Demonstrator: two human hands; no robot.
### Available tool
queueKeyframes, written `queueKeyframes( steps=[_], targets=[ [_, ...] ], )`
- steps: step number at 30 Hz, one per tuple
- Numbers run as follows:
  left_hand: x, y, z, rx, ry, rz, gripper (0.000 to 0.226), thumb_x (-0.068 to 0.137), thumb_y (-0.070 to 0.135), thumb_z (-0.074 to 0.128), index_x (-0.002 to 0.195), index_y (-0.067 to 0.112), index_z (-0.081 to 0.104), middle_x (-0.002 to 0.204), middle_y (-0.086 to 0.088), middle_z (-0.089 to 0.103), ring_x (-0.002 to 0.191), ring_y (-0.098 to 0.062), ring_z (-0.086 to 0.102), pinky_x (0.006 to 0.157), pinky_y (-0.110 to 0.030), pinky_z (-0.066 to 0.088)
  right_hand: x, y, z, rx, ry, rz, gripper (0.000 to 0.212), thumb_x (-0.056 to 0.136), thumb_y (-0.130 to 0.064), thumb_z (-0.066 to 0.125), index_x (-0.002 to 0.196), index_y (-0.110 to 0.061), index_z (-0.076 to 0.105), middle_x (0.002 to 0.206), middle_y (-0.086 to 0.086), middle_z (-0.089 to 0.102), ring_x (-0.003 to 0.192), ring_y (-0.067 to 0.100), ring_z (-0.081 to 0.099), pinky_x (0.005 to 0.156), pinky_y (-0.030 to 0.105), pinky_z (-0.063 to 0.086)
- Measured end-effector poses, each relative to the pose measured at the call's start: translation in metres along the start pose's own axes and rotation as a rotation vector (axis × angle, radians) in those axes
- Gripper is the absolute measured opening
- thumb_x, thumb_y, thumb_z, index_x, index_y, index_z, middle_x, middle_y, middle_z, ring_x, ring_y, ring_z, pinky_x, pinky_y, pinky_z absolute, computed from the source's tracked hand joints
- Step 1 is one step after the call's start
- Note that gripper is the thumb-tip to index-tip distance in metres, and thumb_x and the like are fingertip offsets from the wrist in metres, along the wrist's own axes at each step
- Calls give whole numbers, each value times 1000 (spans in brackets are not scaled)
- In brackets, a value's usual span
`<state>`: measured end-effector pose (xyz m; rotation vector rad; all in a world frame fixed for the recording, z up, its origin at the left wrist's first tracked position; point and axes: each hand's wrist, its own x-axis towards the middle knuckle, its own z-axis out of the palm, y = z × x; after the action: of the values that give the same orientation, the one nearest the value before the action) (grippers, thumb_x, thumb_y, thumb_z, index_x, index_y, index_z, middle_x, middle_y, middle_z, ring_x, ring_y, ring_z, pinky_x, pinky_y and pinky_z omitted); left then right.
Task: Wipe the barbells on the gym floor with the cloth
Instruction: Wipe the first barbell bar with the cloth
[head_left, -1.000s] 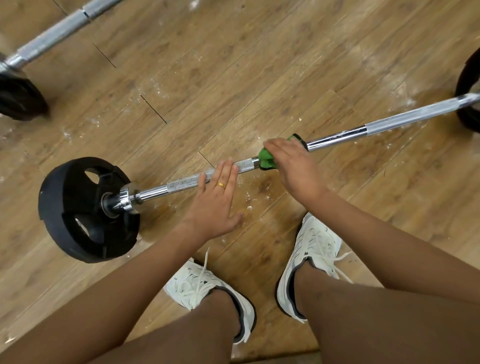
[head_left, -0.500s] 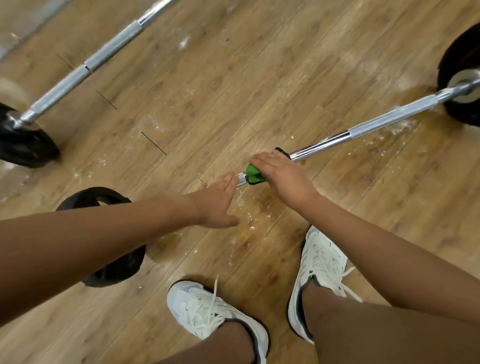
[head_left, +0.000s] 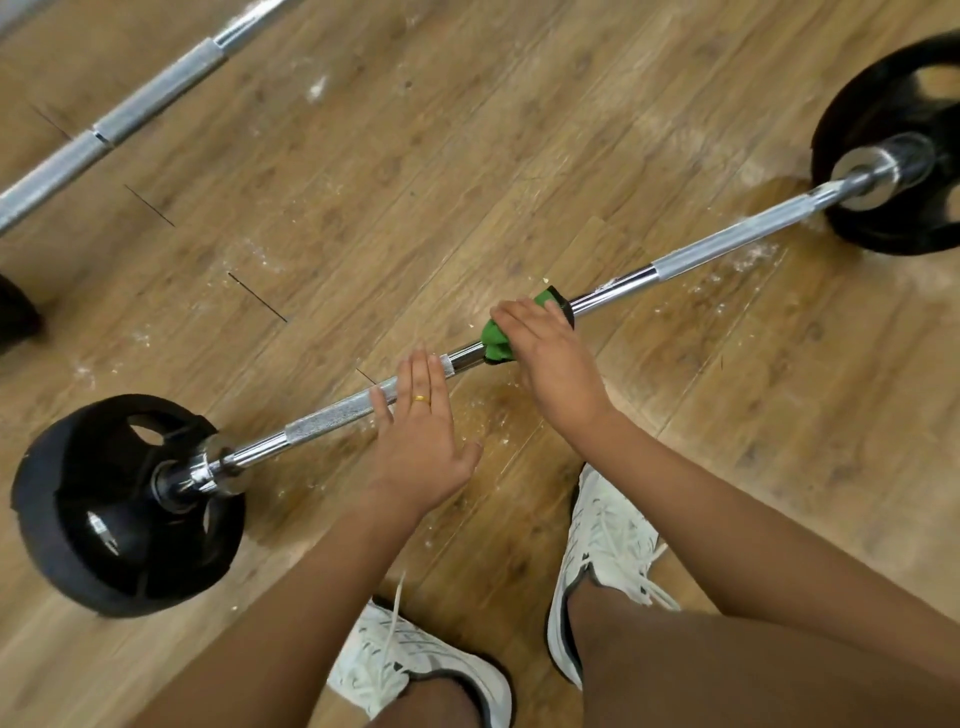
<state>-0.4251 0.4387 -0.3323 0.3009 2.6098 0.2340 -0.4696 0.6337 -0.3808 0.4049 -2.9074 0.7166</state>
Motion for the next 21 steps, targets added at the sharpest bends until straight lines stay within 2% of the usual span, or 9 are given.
queueKeyframes(
  steps=[4,6,8,10,14,18,21],
  targets=[
    [3,-3,10,20,68,7,105,93,56,49,157,5,-17,163,-11,-30,150,-25,-28,118,-58,-11,2,7,-3,1,-61,-129,55,86,8,60,139,-5,55,141,13,57,134,31,50,119,42,23],
    [7,-6,9,20,78,21,106,93,56,50,157,5,-18,164,-11,-29,151,-25,-28,118,-58,-12,11,25,-11,-16,-88,-162,50,89,5,58,138,-6,55,139,12,59,131,29,53,119,44,28],
    [11,-10,7,26,81,12,107,93,57,50,157,5,-18,164,-11,-28,151,-25,-27,118,-57,-12,20,32,-13,-20,-70,-75,47,90,3,56,136,-6,56,136,11,61,128,29,55,116,48,32],
    [17,-11,3,18,87,7,106,93,57,50,157,5,-17,165,-11,-26,152,-25,-25,118,-58,-12,21,21,-7,-9,-32,-6,50,89,6,55,137,-5,56,136,12,60,130,30,54,118,50,29],
    [31,-17,-7,17,108,4,102,95,58,47,158,5,-14,166,-11,-22,153,-24,-22,119,-57,-11,26,11,8,-11,-57,-125,55,88,8,58,141,-7,53,142,10,57,136,29,49,122,40,19],
    [44,-22,-16,-2,113,-4,101,95,59,46,159,6,-13,166,-9,-21,153,-23,-20,120,-58,-9,54,27,1,25,-29,-28,47,90,4,54,135,-9,57,132,7,64,124,26,57,115,46,34],
    [52,-25,-20,5,129,-9,101,95,60,46,159,6,-11,167,-10,-18,154,-23,-17,121,-59,-8,56,13,9,46,23,-1,45,90,4,55,134,-7,58,131,9,64,125,27,56,117,46,30]
  ],
)
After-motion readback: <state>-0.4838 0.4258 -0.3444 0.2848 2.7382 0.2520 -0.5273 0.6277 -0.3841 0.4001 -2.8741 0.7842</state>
